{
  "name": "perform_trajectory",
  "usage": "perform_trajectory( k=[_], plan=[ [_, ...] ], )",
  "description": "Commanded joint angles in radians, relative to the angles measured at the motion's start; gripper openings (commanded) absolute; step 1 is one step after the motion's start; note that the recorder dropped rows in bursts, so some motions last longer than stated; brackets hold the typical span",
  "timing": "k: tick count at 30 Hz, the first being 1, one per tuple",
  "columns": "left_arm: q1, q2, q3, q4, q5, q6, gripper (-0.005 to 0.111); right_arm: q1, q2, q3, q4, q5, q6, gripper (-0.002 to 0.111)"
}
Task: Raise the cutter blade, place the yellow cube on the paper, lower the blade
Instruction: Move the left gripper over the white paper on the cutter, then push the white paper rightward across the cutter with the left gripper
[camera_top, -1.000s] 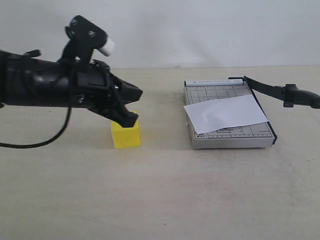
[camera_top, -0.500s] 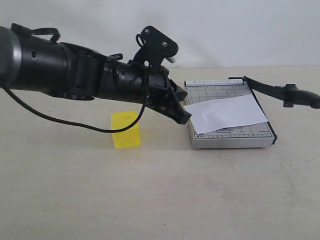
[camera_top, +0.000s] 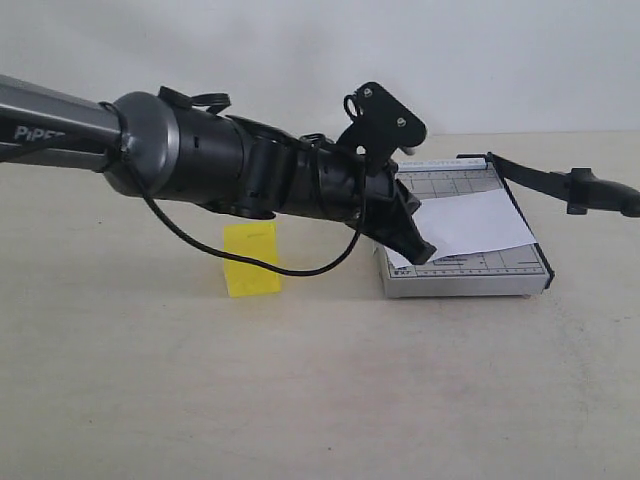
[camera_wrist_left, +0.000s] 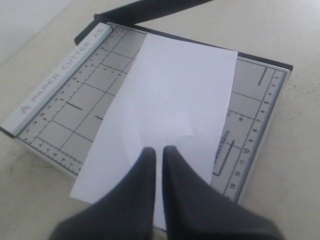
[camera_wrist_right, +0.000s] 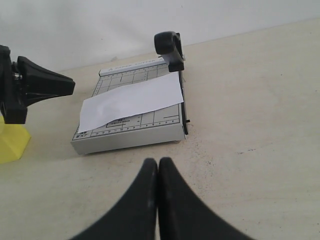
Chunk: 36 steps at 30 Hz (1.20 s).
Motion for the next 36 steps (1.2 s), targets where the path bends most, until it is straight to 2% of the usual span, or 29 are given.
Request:
perform_trajectory(
  k=[1,13,30,36],
  plan=[
    [-0.006,0.043,-0.049,-0.008,-0.007,0.005,0.005,0.002,-0.005,0.004,-0.009,-0.004,-0.001,0.0],
    [-0.006,0.124,-0.123,-0.008,-0.027,0.005,0.005,0.002,-0.005,0.004,-0.009,-0.004,-0.001,0.0],
    [-0.006,0.167,-0.136,0.008,-0.053,0.042,0.005,0.002,-0.005,0.004,-0.009,-0.004,-0.001,0.0],
    [-0.006,0.205,-0.199,0.008,-0.051,0.042,0.005,0.002,-0.005,0.004,-0.009,-0.004,-0.001,0.0]
  ],
)
